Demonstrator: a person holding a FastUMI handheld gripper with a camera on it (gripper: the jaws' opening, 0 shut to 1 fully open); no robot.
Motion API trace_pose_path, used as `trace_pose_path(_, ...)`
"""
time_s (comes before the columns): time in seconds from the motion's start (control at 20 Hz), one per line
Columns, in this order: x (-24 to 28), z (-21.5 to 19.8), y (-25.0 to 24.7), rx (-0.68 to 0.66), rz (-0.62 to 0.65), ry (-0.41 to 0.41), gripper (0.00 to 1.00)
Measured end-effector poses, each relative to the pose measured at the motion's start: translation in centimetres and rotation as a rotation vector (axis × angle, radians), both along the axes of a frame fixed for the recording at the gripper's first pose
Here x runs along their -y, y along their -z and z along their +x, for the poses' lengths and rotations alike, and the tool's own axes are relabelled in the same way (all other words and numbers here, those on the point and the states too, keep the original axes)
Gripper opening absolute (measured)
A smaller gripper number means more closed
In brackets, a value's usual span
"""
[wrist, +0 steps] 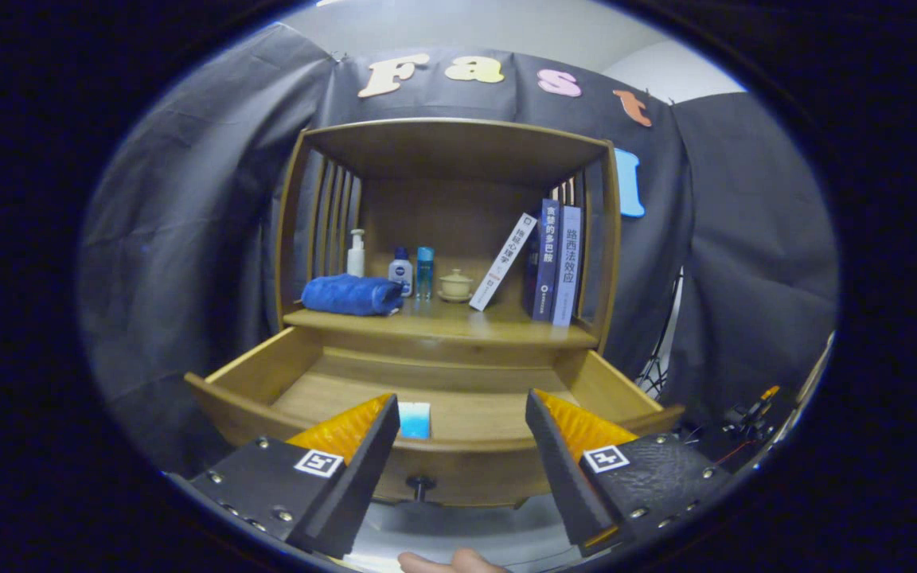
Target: Pull open the drawer, take out the items inside it, and place them on the countertop above the cabinet.
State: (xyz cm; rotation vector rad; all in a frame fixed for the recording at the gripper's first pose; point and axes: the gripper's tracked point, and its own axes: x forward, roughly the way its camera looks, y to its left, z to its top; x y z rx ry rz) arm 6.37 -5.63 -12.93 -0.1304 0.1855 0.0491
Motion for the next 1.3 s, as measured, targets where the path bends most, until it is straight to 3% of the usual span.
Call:
trace_pose_path(0.3, -5.2, 6.1, 2.4, -0.354, 0.158, -0.094, 0.94)
trace_pose_path(0.5, -5.4, 9.4, 7.1, -0.538, 0.072, -0.050, 0.95)
trace_pose_path(0.65, -4.1, 11.3, 11.3, -0.642, 0.059, 0.029, 0.96)
trace_pose_path(0.9, -3.9, 11.1, 16.1, -0.797, 0.150, 0.072, 0.94)
trace_pose_path(0.95, -4.3, 10.6, 16.6, -0.839, 0.136, 0.056, 0.87)
trace_pose_path(1.1, -3.9, 7.8, 19.6, -1.033, -0.012, 0.008, 0.86)
trace_pose_path(1.25, -2.1, 10.0, 17.6, -0.924, -0.143, 0.021, 0.38)
trace_pose_path(1.3, -2.7, 10.3, 17.1, -0.870, -0.123, 0.008, 0.38)
